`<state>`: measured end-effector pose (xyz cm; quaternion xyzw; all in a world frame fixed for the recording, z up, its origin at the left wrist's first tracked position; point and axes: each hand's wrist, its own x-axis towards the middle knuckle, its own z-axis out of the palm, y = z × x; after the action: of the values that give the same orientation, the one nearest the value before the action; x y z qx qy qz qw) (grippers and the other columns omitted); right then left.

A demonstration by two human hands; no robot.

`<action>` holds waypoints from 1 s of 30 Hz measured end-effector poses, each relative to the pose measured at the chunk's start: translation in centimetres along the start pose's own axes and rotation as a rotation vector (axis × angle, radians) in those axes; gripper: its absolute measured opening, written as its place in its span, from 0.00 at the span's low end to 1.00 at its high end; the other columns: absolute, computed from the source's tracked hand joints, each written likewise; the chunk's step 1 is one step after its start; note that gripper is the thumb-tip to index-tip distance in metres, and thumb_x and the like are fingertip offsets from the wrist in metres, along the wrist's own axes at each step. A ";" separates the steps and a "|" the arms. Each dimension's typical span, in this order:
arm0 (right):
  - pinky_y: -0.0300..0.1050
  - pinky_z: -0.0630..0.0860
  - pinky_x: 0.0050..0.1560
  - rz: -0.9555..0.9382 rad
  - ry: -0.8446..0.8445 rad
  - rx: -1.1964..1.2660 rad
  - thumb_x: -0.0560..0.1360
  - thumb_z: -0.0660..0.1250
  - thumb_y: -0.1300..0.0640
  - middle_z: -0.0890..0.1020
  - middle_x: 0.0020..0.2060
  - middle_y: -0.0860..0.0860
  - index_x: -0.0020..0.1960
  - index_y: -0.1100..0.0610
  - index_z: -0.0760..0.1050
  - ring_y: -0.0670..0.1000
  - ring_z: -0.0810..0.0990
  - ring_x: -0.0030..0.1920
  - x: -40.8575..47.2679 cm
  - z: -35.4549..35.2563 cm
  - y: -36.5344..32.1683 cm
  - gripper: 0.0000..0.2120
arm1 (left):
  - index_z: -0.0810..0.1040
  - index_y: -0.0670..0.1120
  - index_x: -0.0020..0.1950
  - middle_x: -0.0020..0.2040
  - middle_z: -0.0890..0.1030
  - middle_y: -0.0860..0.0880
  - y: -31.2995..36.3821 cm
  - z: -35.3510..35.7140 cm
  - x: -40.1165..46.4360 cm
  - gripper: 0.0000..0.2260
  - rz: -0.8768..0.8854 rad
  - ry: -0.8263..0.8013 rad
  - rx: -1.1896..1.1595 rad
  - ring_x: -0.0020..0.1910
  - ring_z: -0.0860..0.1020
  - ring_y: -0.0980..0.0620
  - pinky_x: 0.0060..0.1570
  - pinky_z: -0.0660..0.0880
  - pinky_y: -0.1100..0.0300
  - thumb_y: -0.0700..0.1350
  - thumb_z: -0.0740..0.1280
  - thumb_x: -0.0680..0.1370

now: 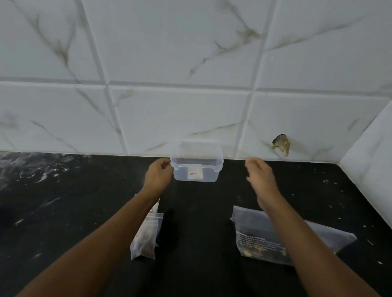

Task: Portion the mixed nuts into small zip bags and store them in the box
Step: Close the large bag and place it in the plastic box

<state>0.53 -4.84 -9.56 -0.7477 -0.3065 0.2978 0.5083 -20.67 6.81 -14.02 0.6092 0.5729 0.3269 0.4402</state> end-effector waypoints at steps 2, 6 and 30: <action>0.54 0.70 0.67 0.117 -0.062 0.095 0.82 0.55 0.51 0.74 0.65 0.53 0.69 0.57 0.69 0.52 0.73 0.62 2.0 2.1 -0.3 0.19 | 0.78 0.42 0.62 0.55 0.81 0.44 0.0 0.4 1.4 0.12 -0.057 -0.017 -0.047 0.50 0.79 0.48 0.52 0.79 0.52 0.41 0.61 0.81; 0.53 0.67 0.69 0.263 -0.117 0.184 0.83 0.53 0.53 0.71 0.68 0.57 0.71 0.63 0.66 0.56 0.71 0.67 4.8 5.2 -0.3 0.20 | 0.77 0.39 0.57 0.47 0.79 0.46 0.0 1.3 3.8 0.10 -0.150 -0.025 -0.127 0.41 0.75 0.53 0.39 0.73 0.59 0.40 0.60 0.79; 0.57 0.73 0.65 0.329 -0.144 0.017 0.69 0.50 0.25 0.77 0.64 0.55 0.71 0.53 0.67 0.56 0.76 0.62 1.5 7.3 2.9 0.43 | 0.75 0.46 0.48 0.52 0.79 0.43 -1.5 0.8 -3.2 0.07 -0.370 -0.110 -0.409 0.58 0.78 0.43 0.65 0.73 0.42 0.41 0.58 0.81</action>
<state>-3.58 -0.29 -14.72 -0.7602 -0.2130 0.4322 0.4358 -20.96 3.46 -15.38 0.4096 0.5717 0.3163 0.6366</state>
